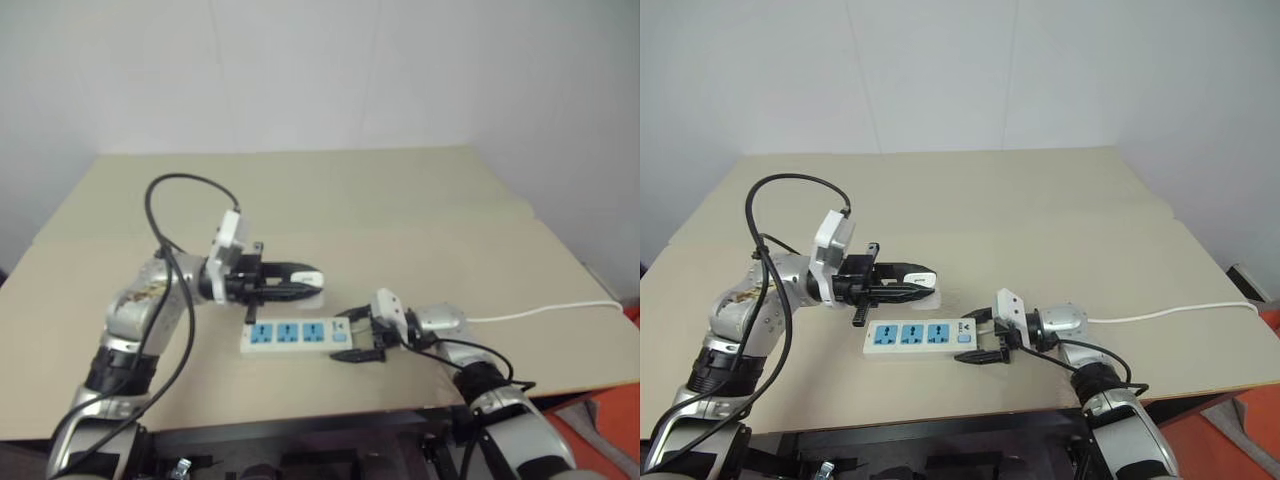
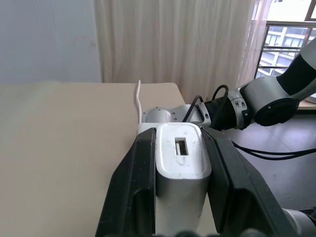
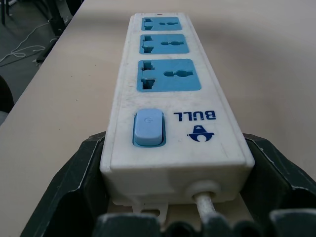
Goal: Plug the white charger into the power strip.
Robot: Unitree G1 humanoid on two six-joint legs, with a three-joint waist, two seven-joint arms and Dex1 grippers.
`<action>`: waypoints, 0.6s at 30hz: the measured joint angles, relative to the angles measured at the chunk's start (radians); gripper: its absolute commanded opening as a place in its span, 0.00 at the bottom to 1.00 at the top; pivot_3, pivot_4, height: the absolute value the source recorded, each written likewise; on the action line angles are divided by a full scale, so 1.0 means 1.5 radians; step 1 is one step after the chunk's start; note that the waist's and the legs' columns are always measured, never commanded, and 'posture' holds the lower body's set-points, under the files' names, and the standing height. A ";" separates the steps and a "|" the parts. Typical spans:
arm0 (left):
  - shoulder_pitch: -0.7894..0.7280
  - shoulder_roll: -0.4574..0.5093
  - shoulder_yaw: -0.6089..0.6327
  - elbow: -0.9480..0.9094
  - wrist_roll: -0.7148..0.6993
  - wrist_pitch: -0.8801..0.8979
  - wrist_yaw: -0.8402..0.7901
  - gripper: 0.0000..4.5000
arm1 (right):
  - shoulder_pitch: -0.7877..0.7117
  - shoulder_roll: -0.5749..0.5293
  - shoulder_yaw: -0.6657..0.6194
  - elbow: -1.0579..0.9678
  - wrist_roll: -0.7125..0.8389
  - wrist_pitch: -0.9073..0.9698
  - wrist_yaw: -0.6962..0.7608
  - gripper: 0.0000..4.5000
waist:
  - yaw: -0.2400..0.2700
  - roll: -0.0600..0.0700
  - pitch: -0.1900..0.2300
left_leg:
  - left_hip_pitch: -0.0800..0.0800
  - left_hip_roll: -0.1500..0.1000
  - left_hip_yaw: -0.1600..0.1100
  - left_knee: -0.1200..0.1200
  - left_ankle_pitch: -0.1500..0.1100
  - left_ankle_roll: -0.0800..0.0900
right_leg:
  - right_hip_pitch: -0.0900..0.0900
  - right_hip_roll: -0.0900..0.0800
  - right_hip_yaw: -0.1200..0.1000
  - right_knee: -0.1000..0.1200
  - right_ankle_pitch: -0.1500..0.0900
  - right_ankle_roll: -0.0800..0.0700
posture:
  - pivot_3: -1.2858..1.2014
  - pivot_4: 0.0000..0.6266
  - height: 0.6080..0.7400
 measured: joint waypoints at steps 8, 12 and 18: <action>0.067 -0.047 -0.032 0.035 0.068 -0.096 -0.010 0.23 | 0.005 0.000 0.000 -0.005 -0.002 -0.002 0.001 0.76 | 0.002 0.000 -0.002 | 0.000 0.000 0.001 -0.001 0.000 0.000 | 0.000 0.000 0.000 -0.001 0.000 0.000 | 0.52 0.24 1.00; 0.075 -0.089 -0.045 0.074 0.101 -0.174 -0.013 0.23 | 0.008 0.000 0.000 -0.010 -0.003 -0.001 -0.003 0.76 | 0.003 0.001 -0.003 | 0.001 0.000 0.002 -0.001 -0.001 0.000 | 0.000 0.000 0.000 -0.001 0.000 0.000 | 0.52 0.24 1.00; 0.075 -0.099 -0.060 0.137 0.136 -0.244 -0.044 0.23 | 0.015 -0.002 -0.001 -0.024 -0.003 0.003 -0.005 0.76 | 0.003 0.001 -0.003 | 0.000 0.000 0.002 -0.001 -0.001 0.001 | 0.000 0.000 0.001 -0.002 0.000 0.000 | 0.52 0.24 1.00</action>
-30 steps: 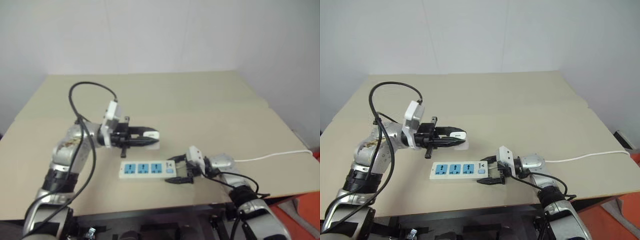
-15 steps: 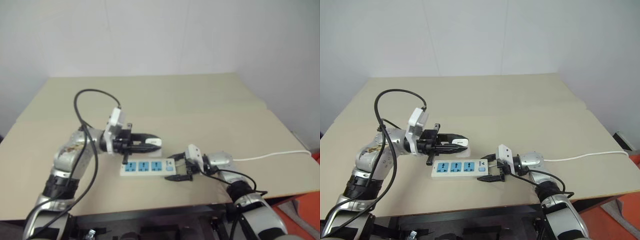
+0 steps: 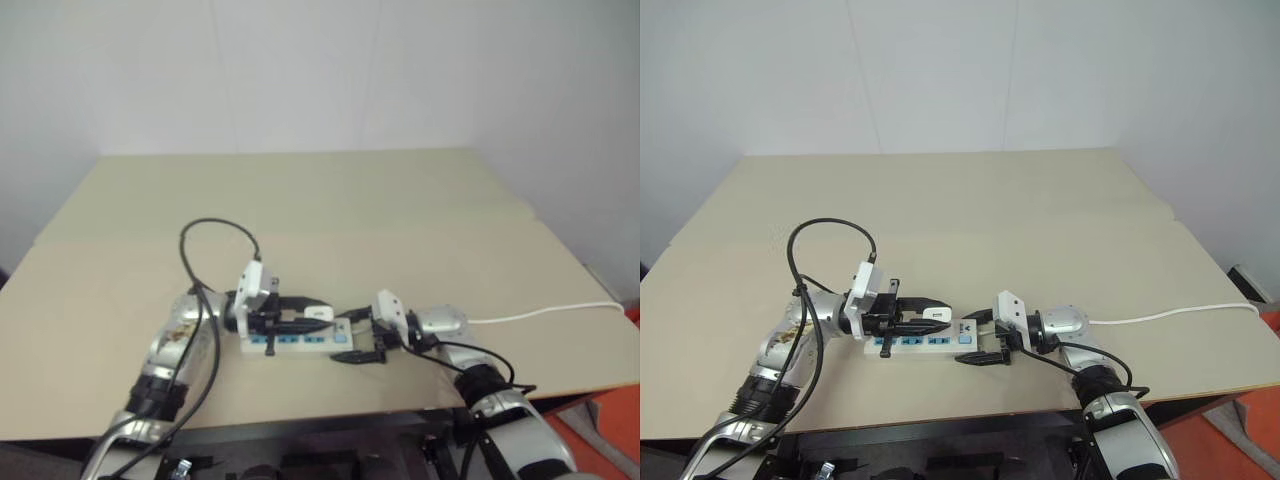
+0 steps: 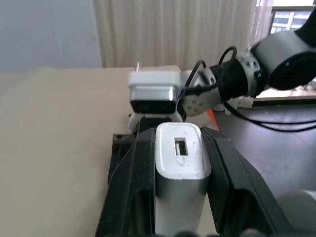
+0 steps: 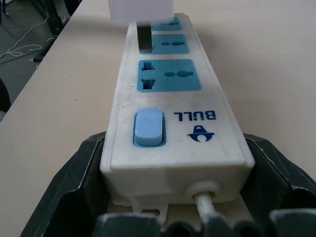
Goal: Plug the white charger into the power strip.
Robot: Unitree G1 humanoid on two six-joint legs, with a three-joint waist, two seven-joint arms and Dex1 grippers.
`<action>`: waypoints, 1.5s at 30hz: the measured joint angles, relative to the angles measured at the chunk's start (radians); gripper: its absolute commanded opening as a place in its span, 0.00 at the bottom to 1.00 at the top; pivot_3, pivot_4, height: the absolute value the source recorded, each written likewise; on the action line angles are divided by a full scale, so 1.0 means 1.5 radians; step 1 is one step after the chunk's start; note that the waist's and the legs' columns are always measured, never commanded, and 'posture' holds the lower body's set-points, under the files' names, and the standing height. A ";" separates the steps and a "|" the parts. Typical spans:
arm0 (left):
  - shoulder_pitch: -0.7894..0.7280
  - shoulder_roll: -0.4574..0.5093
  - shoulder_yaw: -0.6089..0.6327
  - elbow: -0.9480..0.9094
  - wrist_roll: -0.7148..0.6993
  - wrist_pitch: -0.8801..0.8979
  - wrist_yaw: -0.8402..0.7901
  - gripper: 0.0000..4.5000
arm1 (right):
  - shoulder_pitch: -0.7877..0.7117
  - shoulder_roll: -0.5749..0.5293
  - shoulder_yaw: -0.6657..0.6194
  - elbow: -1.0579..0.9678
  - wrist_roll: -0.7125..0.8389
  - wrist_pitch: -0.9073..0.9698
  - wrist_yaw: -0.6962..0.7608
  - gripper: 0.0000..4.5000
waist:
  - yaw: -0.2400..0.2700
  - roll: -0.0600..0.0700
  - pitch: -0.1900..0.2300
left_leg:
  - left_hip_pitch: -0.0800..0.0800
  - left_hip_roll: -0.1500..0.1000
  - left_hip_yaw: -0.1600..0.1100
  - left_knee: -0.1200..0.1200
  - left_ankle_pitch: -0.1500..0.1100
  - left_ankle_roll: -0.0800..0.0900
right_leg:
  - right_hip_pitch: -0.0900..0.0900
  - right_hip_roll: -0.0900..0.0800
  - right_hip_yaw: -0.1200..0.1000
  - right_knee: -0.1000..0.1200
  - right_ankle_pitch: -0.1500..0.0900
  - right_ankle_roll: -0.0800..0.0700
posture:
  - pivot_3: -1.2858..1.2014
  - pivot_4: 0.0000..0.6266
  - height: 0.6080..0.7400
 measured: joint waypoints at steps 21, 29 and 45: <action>-0.041 -0.010 -0.007 0.096 0.036 -0.072 -0.034 0.23 | 0.018 -0.009 -0.001 -0.037 0.000 0.025 -0.015 0.76 | 0.005 0.000 0.000 | 0.000 0.000 0.000 0.000 -0.001 0.001 | 0.000 0.000 0.000 0.000 0.000 0.000 | 0.52 0.24 1.00; -0.037 0.009 -0.003 0.085 0.033 -0.060 -0.049 0.23 | 0.018 -0.009 0.000 -0.036 0.000 0.026 -0.016 0.76 | 0.006 0.000 0.000 | 0.000 0.000 0.000 0.000 -0.001 0.001 | 0.000 0.000 0.000 0.000 0.000 0.000 | 0.52 0.24 1.00; -0.033 -0.007 -0.008 0.081 0.033 -0.049 -0.041 0.23 | 0.018 -0.011 0.000 -0.036 -0.001 0.027 -0.018 0.76 | 0.008 0.000 -0.001 | 0.001 0.000 0.000 -0.001 -0.001 0.001 | 0.000 0.000 0.000 0.000 0.000 0.000 | 0.52 0.24 1.00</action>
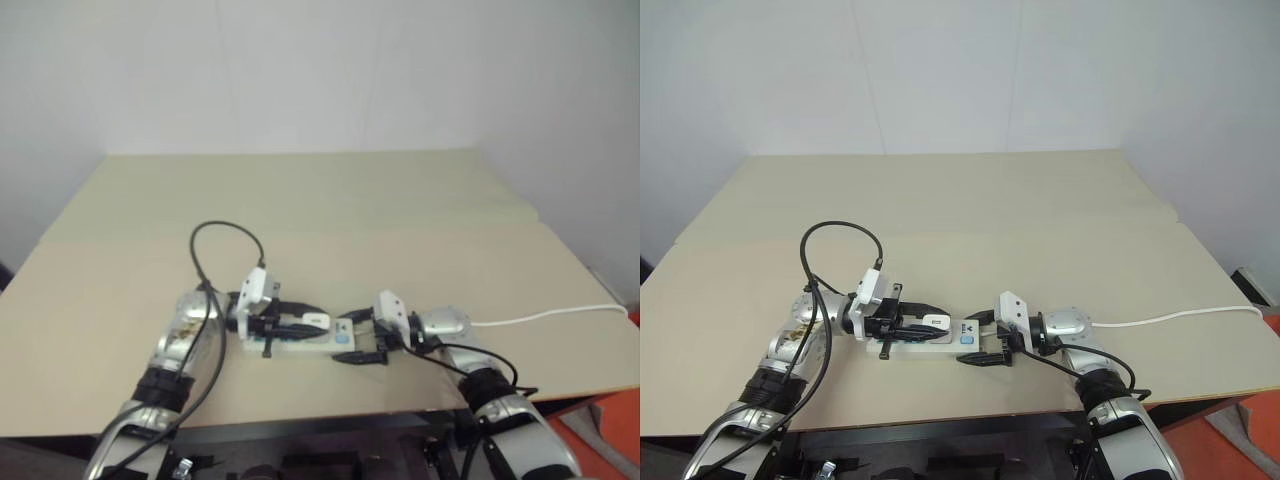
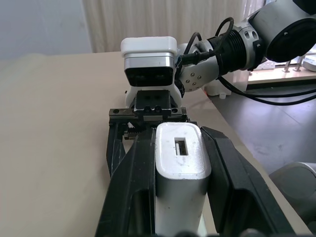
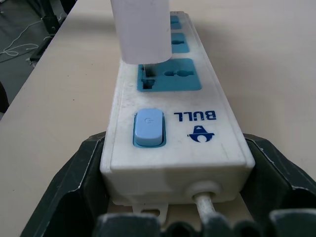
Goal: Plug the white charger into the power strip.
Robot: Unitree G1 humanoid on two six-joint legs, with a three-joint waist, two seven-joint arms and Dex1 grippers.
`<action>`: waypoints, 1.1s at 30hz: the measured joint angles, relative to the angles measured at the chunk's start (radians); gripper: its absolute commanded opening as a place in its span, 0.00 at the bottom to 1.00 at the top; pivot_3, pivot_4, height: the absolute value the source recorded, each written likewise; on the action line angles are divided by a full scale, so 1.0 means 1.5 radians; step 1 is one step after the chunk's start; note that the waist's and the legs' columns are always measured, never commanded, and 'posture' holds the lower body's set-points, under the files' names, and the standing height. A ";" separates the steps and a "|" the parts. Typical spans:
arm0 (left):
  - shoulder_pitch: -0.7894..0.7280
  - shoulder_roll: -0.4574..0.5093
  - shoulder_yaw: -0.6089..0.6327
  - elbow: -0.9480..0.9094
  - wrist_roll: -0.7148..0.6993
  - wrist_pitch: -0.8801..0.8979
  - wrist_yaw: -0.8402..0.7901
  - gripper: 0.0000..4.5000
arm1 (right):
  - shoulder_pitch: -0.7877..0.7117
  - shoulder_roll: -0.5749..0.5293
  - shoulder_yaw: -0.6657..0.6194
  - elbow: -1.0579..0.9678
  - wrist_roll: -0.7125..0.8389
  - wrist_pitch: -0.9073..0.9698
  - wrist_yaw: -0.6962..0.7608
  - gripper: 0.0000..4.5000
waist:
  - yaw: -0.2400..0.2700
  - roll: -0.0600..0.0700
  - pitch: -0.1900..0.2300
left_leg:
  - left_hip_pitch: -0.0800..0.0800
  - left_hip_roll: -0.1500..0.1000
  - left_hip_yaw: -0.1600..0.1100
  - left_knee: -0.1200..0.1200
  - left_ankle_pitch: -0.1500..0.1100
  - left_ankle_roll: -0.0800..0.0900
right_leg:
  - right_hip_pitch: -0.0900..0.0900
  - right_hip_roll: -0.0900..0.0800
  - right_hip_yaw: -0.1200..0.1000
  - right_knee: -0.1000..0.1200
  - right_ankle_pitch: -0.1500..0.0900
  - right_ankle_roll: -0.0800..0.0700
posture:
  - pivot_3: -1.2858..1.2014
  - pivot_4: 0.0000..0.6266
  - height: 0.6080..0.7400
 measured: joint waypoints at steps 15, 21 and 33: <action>0.000 -0.001 -0.009 0.023 0.017 -0.016 -0.002 0.23 | 0.001 0.000 0.002 -0.007 0.000 0.001 -0.004 0.76 | -0.002 0.000 0.000 | 0.001 0.000 0.001 -0.002 0.000 0.000 | 0.000 0.000 0.001 -0.001 0.000 0.000 | 0.52 0.24 1.00; -0.013 0.003 -0.023 0.077 0.027 -0.085 -0.013 0.23 | 0.002 0.001 0.005 -0.005 -0.002 0.003 -0.010 0.76 | -0.002 0.000 -0.002 | 0.003 0.000 0.002 -0.003 0.000 0.000 | 0.001 0.000 0.002 -0.001 0.000 0.000 | 0.52 0.24 1.00; -0.013 0.009 -0.037 0.088 0.028 -0.086 -0.002 0.23 | 0.008 0.002 0.010 -0.004 -0.007 0.012 -0.018 0.76 | -0.003 0.000 -0.008 | 0.011 0.000 0.002 -0.008 0.000 0.000 | 0.010 0.000 0.001 -0.006 0.000 -0.001 | 0.52 0.24 1.00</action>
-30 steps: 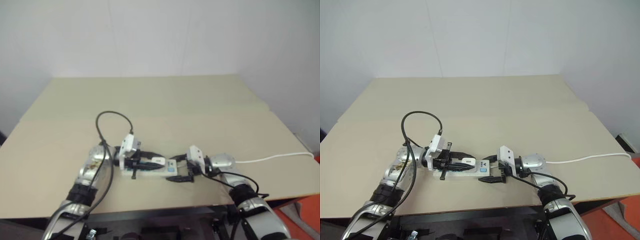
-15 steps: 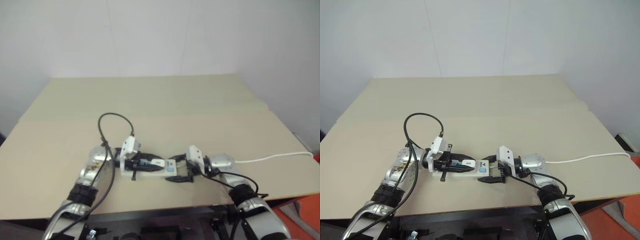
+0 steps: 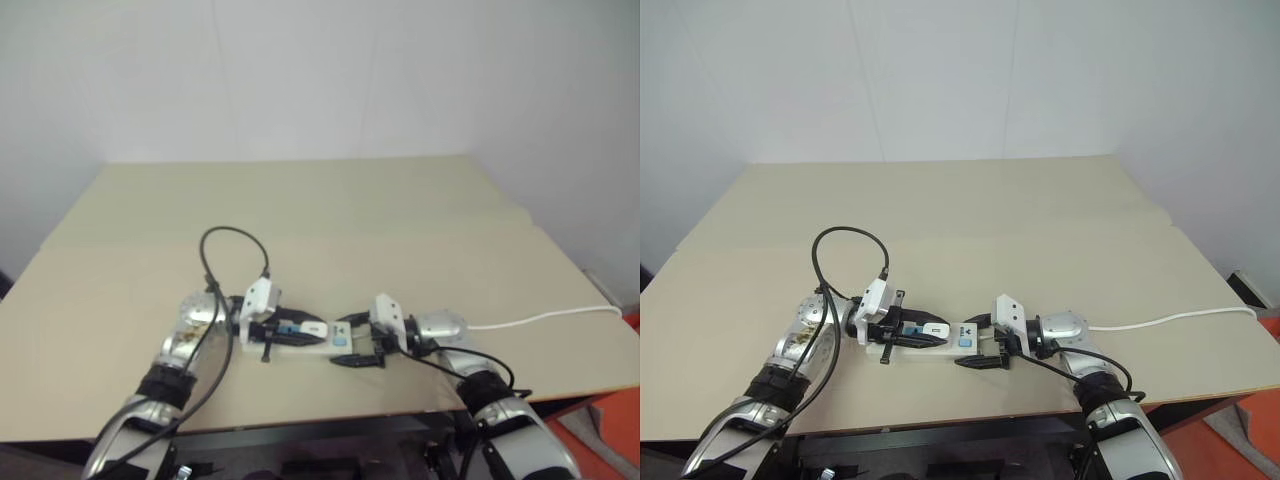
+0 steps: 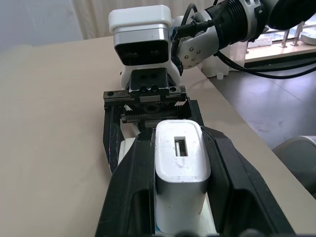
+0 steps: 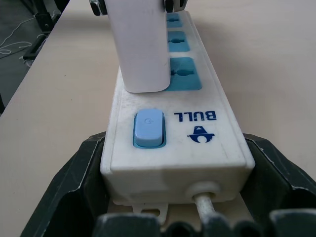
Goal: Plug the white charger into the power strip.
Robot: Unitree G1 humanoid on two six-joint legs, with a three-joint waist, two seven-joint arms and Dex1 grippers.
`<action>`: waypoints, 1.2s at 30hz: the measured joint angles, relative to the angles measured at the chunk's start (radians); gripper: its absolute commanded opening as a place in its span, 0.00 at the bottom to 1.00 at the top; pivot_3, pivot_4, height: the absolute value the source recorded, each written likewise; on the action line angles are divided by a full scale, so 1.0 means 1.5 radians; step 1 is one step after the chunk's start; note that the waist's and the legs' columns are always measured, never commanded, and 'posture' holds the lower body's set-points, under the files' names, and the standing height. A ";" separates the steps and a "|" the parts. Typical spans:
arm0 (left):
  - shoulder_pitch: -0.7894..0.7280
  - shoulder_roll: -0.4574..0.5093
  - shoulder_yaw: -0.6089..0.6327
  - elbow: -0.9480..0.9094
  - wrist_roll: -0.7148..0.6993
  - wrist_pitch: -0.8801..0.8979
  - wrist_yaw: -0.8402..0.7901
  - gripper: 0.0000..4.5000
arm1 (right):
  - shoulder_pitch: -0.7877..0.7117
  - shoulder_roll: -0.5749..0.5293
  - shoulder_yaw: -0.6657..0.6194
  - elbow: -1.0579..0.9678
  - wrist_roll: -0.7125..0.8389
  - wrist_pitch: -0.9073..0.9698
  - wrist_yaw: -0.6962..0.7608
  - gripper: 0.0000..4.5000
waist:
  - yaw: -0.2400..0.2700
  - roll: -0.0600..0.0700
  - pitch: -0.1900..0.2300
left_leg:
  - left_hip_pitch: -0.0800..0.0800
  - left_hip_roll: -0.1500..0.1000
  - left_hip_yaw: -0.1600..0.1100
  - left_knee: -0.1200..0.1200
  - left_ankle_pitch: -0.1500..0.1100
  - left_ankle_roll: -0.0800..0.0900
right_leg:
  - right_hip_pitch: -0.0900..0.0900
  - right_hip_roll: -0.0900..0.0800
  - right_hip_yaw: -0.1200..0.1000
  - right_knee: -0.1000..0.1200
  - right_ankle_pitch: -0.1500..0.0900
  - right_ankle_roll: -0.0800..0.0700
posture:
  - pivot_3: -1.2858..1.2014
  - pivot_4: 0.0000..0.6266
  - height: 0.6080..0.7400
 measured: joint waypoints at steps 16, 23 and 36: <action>0.062 0.038 0.012 -0.116 -0.012 0.107 0.017 0.23 | -0.004 0.019 0.013 -0.005 -0.002 0.004 0.017 0.76 | -0.013 0.000 0.000 | -0.001 0.002 0.000 -0.001 -0.001 0.000 | -0.002 0.001 0.000 -0.001 0.000 -0.001 | 0.52 0.24 1.00; 0.074 0.052 0.015 -0.137 -0.019 0.134 0.025 0.23 | -0.019 0.029 0.015 0.018 -0.005 -0.003 0.029 0.76 | -0.017 0.000 0.000 | 0.000 0.005 0.002 -0.001 -0.002 -0.001 | -0.002 0.004 0.002 -0.001 0.000 -0.001 | 0.52 0.24 1.00; 0.091 0.080 0.005 -0.137 0.006 0.146 0.023 0.84 | -0.021 0.026 0.012 0.026 -0.005 -0.012 0.032 0.76 | -0.008 0.000 0.000 | 0.001 0.009 0.004 -0.001 -0.003 -0.003 | -0.003 0.008 0.004 -0.001 0.000 -0.004 | 0.52 0.24 1.00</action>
